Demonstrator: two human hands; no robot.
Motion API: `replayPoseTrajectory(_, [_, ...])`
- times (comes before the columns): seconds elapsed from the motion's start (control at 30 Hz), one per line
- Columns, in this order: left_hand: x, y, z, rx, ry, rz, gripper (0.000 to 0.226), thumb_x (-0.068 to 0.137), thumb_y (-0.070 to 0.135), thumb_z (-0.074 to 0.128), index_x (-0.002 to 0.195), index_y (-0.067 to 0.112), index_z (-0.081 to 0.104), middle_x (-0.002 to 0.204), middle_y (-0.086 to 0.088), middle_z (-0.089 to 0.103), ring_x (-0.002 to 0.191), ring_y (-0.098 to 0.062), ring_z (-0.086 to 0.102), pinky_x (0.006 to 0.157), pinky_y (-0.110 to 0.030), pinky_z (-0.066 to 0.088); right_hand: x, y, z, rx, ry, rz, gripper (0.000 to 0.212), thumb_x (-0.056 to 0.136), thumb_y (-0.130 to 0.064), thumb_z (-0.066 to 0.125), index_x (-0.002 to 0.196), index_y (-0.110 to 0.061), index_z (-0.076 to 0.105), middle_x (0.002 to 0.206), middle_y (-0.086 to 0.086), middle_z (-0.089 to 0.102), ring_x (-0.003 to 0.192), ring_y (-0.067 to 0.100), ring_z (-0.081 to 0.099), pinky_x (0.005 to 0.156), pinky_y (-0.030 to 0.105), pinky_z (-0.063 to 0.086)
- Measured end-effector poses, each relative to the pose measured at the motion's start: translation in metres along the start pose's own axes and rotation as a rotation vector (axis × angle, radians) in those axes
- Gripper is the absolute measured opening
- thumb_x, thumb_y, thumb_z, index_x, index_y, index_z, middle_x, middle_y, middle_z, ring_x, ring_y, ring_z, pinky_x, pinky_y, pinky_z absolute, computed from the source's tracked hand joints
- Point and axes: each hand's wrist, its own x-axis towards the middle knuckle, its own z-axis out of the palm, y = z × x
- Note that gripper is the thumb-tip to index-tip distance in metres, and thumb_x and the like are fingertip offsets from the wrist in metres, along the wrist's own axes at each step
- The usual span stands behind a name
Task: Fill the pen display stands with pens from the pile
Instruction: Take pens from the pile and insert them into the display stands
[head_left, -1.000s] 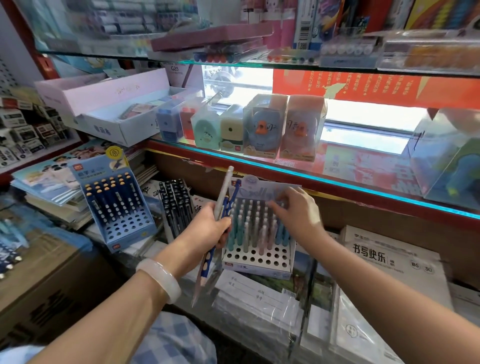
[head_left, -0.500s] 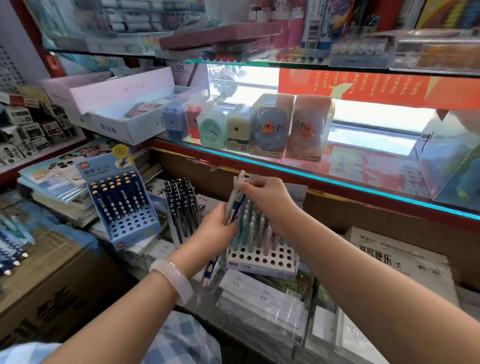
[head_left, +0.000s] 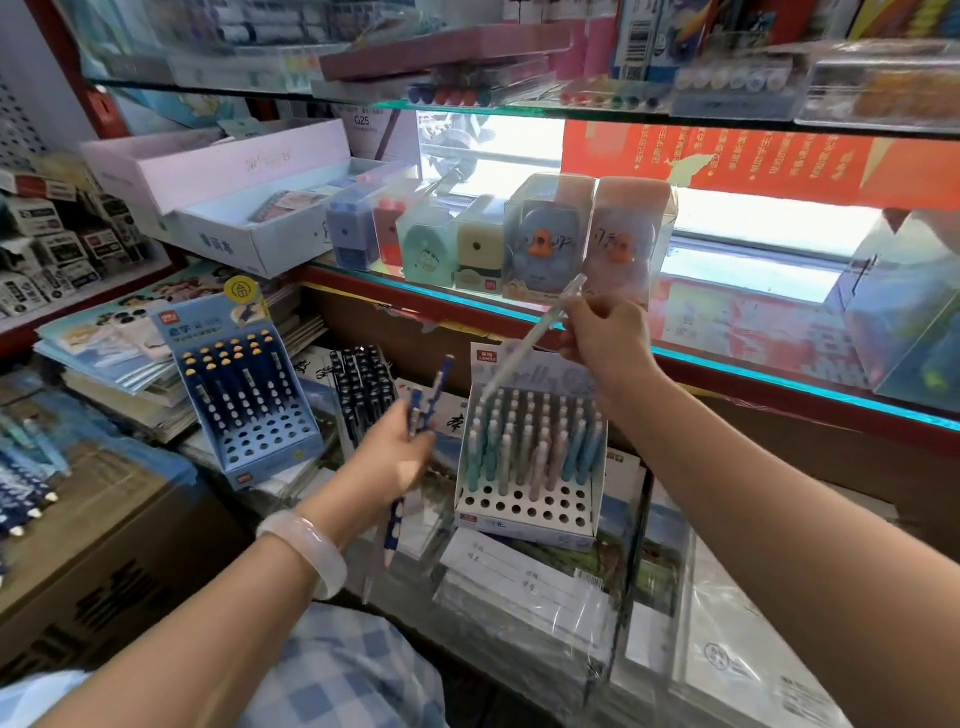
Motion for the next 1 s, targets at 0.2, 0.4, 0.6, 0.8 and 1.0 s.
replayPoseTrajectory(0.2, [0.009,0.004,-0.017,-0.351,0.162,0.007,0.020,0.098,0.003,0.035,0.084,0.016,0.042,0.065,-0.004,0.041,0.050,-0.013,0.037,0.042,-0.022,0.030,-0.014,0.036,-0.006,-0.295,-0.146,-0.277,0.005,0.093,-0.020,0.055,0.089,-0.017,0.056,0.078,0.002,0.066,0.066,0.011,0.066,0.065,0.025,0.057])
replayPoseTrajectory(0.4, [0.007,-0.001,-0.016,-0.404,0.142,0.021,0.019,0.098,0.003,0.036,0.086,0.015,0.044,0.065,-0.003,0.042,0.049,-0.012,0.037,0.040,-0.019,0.030,-0.020,0.056,-0.010,-0.498,-0.227,-0.360,0.010,0.090,-0.022,0.058,0.081,-0.016,0.058,0.073,0.005,0.067,0.068,0.020,0.066,0.067,0.038,0.058])
replayPoseTrajectory(0.6, [0.007,-0.002,-0.012,-0.443,0.151,-0.009,0.020,0.098,0.003,0.037,0.087,0.016,0.046,0.066,-0.004,0.044,0.051,-0.013,0.040,0.044,-0.022,0.034,-0.022,0.077,-0.014,-0.706,-0.282,-0.374,0.010,0.091,-0.021,0.059,0.090,-0.013,0.062,0.078,-0.001,0.064,0.072,0.016,0.062,0.069,0.030,0.054])
replayPoseTrajectory(0.8, [0.007,-0.003,-0.009,-0.454,0.140,-0.023,0.018,0.098,0.003,0.037,0.089,0.017,0.047,0.066,-0.003,0.046,0.052,-0.013,0.042,0.045,-0.023,0.035,-0.020,0.087,-0.013,-0.765,-0.274,-0.445,0.014,0.090,-0.022,0.060,0.096,-0.013,0.069,0.088,0.000,0.063,0.085,0.017,0.058,0.081,0.035,0.050])
replayPoseTrajectory(1.0, [0.006,-0.006,-0.010,-0.462,0.133,-0.021,0.018,0.097,0.003,0.037,0.089,0.016,0.047,0.066,-0.003,0.045,0.051,-0.012,0.041,0.039,-0.018,0.035,-0.022,0.093,-0.013,-0.715,-0.226,-0.480,0.014,0.089,-0.019,0.062,0.095,-0.011,0.071,0.086,-0.004,0.057,0.082,0.013,0.053,0.074,0.026,0.045])
